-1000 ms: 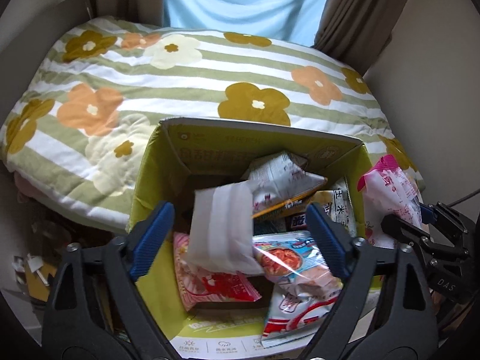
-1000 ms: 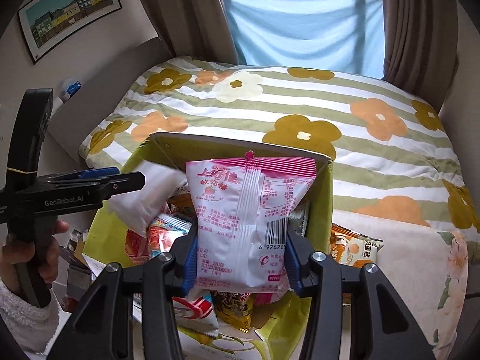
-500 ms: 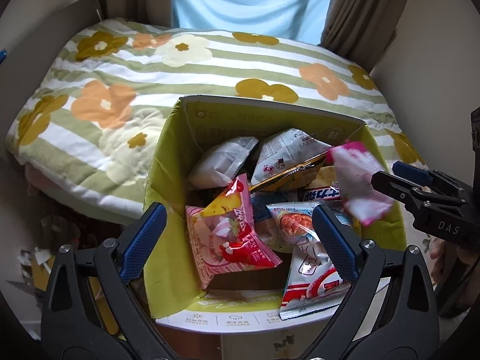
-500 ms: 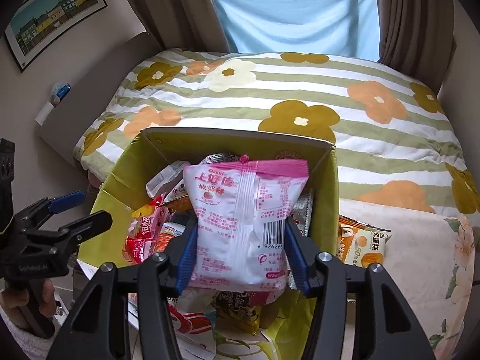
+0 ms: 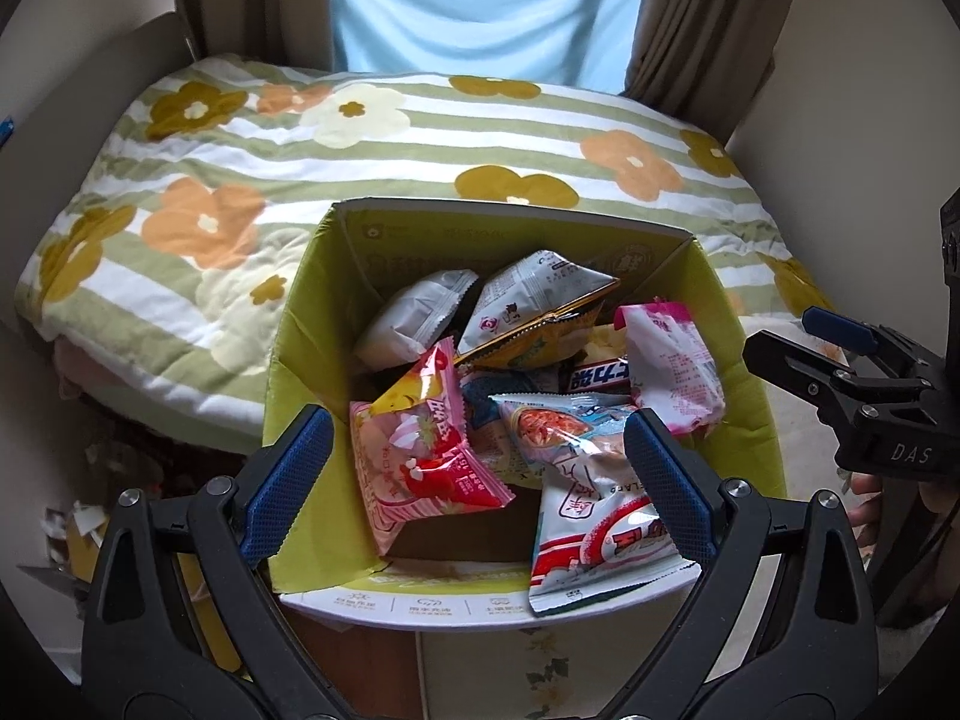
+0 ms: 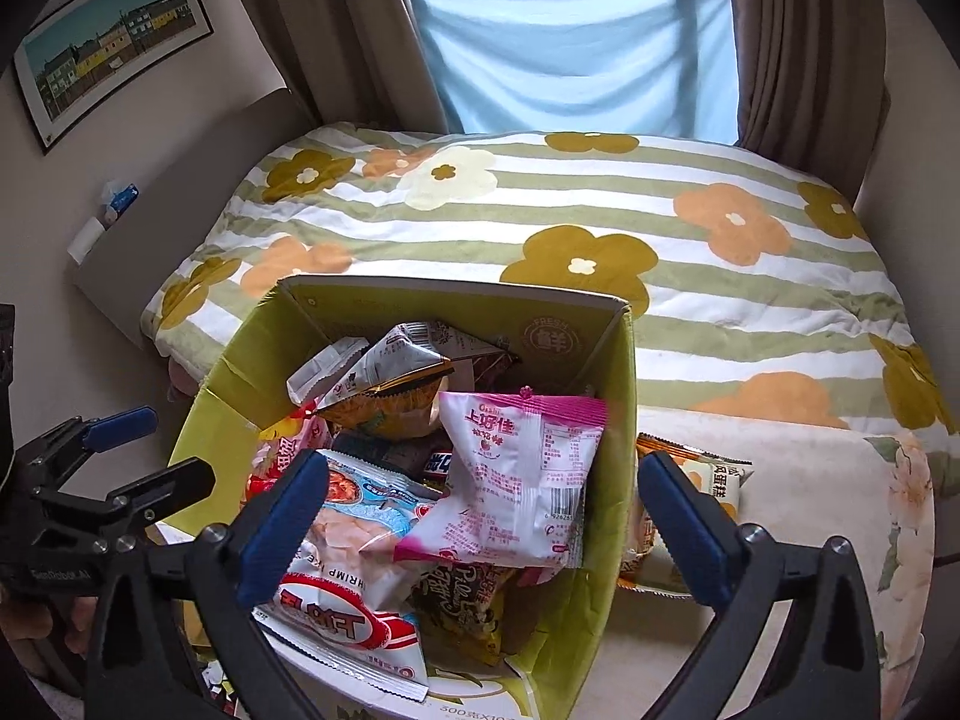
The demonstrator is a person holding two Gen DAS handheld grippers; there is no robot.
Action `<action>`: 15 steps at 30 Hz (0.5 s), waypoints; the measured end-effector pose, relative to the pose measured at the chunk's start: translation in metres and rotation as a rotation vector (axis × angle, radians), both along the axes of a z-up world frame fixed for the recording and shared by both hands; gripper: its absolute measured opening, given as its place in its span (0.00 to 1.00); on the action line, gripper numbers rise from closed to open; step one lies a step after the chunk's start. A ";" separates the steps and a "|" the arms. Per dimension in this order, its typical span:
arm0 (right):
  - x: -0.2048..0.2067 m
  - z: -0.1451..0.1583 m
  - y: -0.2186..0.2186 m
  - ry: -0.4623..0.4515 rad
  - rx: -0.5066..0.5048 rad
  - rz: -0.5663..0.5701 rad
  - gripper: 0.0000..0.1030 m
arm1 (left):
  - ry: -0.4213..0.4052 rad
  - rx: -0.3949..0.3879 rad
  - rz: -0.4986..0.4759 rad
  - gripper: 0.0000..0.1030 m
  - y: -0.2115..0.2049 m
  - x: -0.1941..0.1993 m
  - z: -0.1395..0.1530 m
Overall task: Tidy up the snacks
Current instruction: 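Move left tool to the orange-white cake bag while right tool moves to the waffle bag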
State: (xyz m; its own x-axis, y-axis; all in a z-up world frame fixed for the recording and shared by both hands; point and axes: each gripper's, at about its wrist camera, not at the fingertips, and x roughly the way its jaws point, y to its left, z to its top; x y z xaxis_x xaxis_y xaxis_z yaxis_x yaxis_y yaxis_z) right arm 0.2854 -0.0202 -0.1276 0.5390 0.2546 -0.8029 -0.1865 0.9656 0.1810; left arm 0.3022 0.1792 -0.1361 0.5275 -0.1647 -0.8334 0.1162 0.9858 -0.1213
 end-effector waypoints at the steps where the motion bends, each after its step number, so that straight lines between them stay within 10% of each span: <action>1: -0.001 0.002 -0.002 -0.005 0.000 -0.008 0.99 | -0.001 -0.005 -0.005 0.94 -0.002 -0.001 0.000; 15: -0.045 0.027 -0.076 -0.099 -0.090 -0.134 0.99 | -0.020 -0.049 -0.115 0.94 -0.064 -0.013 0.003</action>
